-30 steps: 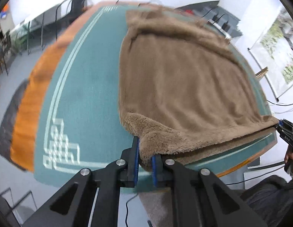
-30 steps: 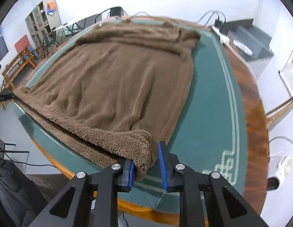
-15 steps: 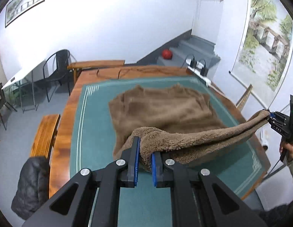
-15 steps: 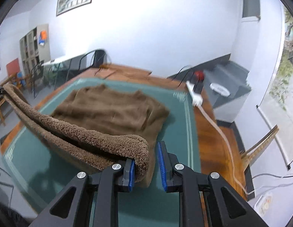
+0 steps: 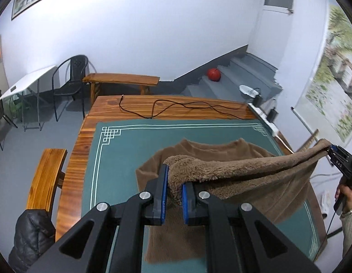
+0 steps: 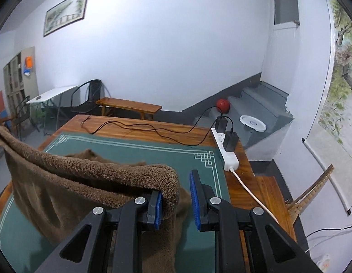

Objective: Fold clothes
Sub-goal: 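Grasp the hem with both tools and lift it toward the collar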

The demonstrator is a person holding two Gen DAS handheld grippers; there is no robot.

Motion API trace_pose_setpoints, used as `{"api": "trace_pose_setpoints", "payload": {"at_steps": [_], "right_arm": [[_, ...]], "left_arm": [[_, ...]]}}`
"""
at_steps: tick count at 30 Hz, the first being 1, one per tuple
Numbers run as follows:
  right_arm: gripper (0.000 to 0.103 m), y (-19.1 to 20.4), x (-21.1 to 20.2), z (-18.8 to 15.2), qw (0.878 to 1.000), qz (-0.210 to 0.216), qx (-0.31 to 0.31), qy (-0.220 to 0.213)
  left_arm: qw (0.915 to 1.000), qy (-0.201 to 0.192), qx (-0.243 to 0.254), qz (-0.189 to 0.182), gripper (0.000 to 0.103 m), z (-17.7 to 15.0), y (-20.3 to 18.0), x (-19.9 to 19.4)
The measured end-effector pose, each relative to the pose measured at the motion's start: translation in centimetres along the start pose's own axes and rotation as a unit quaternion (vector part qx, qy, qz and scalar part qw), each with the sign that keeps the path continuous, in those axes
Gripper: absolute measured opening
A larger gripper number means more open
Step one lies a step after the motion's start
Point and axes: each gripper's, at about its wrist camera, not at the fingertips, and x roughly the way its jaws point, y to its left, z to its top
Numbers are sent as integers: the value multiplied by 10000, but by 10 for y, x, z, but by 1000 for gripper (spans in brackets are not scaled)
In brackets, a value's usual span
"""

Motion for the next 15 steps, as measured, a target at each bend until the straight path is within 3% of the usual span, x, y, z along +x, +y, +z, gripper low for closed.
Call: {"api": "trace_pose_setpoints", "payload": {"at_steps": [6,15], "right_arm": [[22,9,82,14,9989,-144,73,438],[22,11,179,-17,9914,-346,311,1226]], "left_arm": [[9990,400,-154,151,12,20,19,81],[9948,937,-168,355,12,22,27,180]]}}
